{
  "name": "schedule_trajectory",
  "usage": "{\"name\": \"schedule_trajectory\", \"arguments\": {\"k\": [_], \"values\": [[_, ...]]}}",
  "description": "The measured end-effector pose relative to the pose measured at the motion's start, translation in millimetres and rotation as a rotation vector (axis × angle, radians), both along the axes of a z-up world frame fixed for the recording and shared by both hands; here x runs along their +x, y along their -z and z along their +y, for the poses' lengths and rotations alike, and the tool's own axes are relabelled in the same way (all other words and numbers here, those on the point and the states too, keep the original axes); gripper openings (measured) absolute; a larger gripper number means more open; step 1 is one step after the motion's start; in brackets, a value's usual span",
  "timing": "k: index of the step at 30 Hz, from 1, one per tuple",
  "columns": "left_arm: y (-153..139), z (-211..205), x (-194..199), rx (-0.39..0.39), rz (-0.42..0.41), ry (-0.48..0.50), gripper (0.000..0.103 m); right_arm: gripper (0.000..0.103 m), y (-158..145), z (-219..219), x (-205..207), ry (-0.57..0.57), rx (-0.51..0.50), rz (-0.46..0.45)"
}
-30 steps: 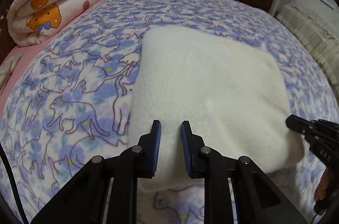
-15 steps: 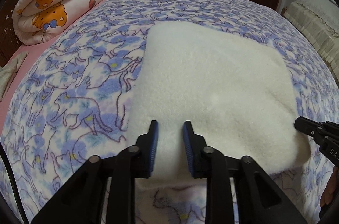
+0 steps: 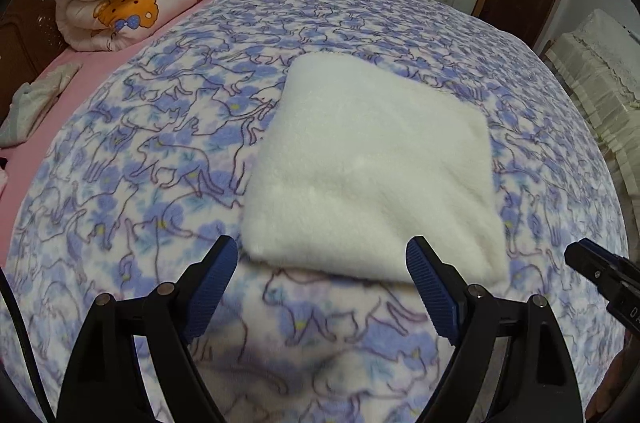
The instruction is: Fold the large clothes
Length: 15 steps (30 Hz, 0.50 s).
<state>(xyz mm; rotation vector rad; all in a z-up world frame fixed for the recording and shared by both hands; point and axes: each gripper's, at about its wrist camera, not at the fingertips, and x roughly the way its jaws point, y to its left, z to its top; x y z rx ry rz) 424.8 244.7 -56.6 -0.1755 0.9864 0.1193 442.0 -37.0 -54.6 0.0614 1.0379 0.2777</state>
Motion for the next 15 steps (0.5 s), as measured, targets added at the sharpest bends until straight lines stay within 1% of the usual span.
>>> {"name": "schedule_trajectory", "arguments": {"k": [2, 5, 7, 11, 15], "values": [[-12.5, -8.6, -16.1, 0.013, 0.014, 0.011, 0.085, 0.044, -15.0, -8.7, -16.5, 0.009, -0.005, -0.004], [-31.7, -21.7, -45.9, -0.002, 0.021, 0.017, 0.086, 0.044, -36.1, -20.2, -43.3, 0.012, -0.014, -0.019], [-43.7, -32.1, -68.7, -0.008, 0.034, 0.025, 0.092, 0.044, -49.3, -28.4, -65.3, 0.011, -0.019, -0.02], [-65.5, -56.2, -117.7, -0.015, 0.018, 0.073, 0.094, 0.046, -69.8, -45.0, -110.5, 0.016, -0.039, -0.012], [-82.0, -84.3, -171.8, 0.001, 0.006, 0.105, 0.099, 0.048, -83.8, -60.4, -161.3, 0.016, -0.062, -0.016]]}}
